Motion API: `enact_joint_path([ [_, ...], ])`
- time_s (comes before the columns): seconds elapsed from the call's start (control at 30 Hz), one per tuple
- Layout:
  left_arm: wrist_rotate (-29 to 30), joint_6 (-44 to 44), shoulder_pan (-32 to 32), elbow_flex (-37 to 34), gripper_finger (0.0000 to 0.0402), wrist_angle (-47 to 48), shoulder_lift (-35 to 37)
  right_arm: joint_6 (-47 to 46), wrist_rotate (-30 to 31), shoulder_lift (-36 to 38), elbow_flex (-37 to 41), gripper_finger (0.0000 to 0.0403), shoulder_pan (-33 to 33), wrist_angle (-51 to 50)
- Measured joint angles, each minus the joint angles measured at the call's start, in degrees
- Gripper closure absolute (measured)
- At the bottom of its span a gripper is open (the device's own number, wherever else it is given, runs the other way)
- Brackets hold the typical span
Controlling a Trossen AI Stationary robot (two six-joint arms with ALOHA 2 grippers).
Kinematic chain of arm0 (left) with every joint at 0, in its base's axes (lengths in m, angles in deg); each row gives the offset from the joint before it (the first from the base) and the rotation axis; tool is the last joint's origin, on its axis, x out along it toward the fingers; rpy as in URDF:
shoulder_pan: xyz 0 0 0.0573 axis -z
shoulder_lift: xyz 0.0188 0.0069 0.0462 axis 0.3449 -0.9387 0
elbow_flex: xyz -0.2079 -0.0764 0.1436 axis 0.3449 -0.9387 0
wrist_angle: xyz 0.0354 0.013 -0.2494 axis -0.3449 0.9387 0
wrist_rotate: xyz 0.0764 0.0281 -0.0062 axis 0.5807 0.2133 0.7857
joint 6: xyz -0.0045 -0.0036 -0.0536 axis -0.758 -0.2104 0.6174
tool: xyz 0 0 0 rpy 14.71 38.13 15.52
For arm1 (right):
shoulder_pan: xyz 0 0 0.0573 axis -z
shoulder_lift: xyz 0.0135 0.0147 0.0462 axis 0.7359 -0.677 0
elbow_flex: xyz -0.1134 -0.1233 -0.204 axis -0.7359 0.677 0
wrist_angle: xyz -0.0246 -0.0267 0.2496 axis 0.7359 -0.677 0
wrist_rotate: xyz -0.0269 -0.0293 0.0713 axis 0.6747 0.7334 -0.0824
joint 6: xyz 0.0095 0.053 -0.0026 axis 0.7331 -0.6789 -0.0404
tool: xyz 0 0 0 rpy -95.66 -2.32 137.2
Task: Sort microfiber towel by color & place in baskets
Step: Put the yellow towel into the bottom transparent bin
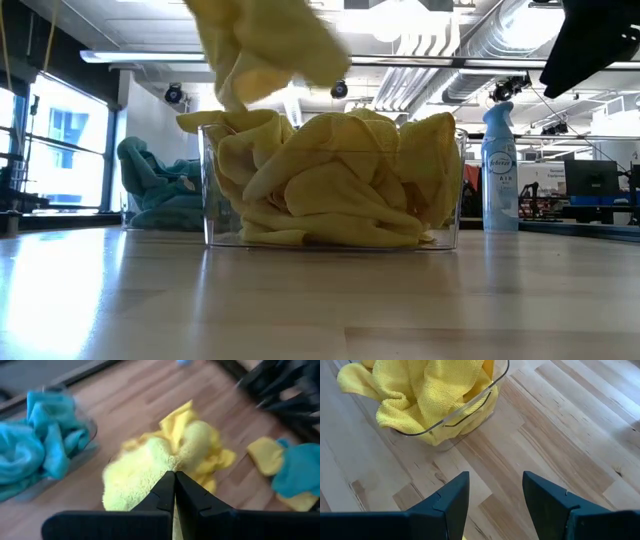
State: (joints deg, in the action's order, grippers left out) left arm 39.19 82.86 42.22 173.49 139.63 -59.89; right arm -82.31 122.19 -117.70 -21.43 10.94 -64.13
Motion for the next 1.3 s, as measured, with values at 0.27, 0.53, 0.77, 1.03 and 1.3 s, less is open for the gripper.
enact_joint_path([
  [0.27,-10.38,-6.07,-7.15,-6.49,0.0401,-3.42,-3.51,-0.09,-0.01,0.00,0.00,0.0222,0.00,0.25],
  [0.53,-13.17,-8.52,-10.05,-14.41,0.0401,-10.78,-7.71,-0.09,1.29,-0.02,0.00,0.0222,0.01,0.25],
  [0.77,-18.21,-14.57,-12.21,-16.84,0.0394,-11.33,-13.01,-0.11,2.02,-0.02,0.00,0.0222,0.00,0.32],
  [1.03,-22.38,-33.44,-13.05,-16.82,0.0323,-13.81,-20.54,-0.27,2.00,-0.02,0.00,0.0222,0.01,0.59],
  [1.3,-22.85,-38.73,-14.72,-16.82,0.0281,-13.87,-26.36,-0.29,1.99,-0.02,0.00,0.0222,0.00,1.34],
])
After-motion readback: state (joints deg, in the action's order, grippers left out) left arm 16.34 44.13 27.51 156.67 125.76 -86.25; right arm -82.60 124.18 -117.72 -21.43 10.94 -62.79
